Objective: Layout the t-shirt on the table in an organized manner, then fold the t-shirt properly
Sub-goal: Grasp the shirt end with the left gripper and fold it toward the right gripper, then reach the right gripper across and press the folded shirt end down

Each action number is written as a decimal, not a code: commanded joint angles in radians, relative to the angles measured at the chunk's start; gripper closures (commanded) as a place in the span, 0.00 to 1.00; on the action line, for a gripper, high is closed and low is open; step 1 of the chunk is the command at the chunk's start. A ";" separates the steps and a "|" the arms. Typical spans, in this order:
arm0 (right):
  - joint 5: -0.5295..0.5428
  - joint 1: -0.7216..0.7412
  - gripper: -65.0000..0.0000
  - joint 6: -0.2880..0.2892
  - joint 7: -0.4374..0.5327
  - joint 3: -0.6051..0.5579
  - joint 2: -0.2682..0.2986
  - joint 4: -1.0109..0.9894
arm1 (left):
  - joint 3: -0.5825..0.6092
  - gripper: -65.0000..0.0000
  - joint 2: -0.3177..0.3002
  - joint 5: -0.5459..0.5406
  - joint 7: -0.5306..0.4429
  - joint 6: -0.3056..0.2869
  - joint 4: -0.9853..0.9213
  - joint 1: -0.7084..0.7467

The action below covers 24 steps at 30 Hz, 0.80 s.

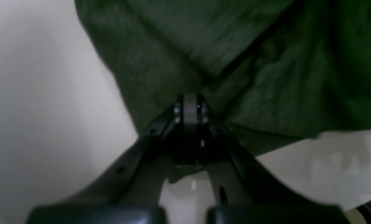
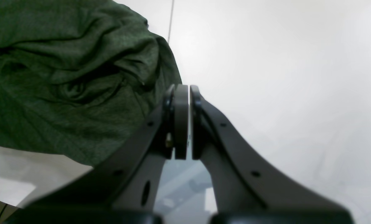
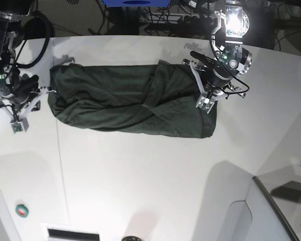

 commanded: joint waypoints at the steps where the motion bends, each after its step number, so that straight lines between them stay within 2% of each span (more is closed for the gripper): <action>1: 0.008 0.013 0.99 0.003 0.017 0.004 0.012 0.015 | -0.001 1.00 -0.003 -0.009 -0.015 0.005 0.007 -0.008; 5: 0.008 0.013 0.99 0.003 0.017 0.004 0.012 0.015 | 0.010 1.00 0.000 -0.035 -0.013 0.005 -0.008 -0.051; 11: 0.008 0.013 0.99 0.003 0.017 0.004 0.012 0.015 | 0.011 1.00 0.071 0.008 -0.012 0.005 -0.099 -0.162; 17: 0.008 0.013 0.99 0.003 0.017 0.002 0.012 0.015 | 0.013 1.00 0.117 0.007 -0.012 0.005 -0.134 -0.245; 24: 0.008 0.013 0.99 0.003 0.017 0.002 0.012 0.015 | 0.085 1.00 0.141 -0.004 -0.016 0.005 -0.306 -0.389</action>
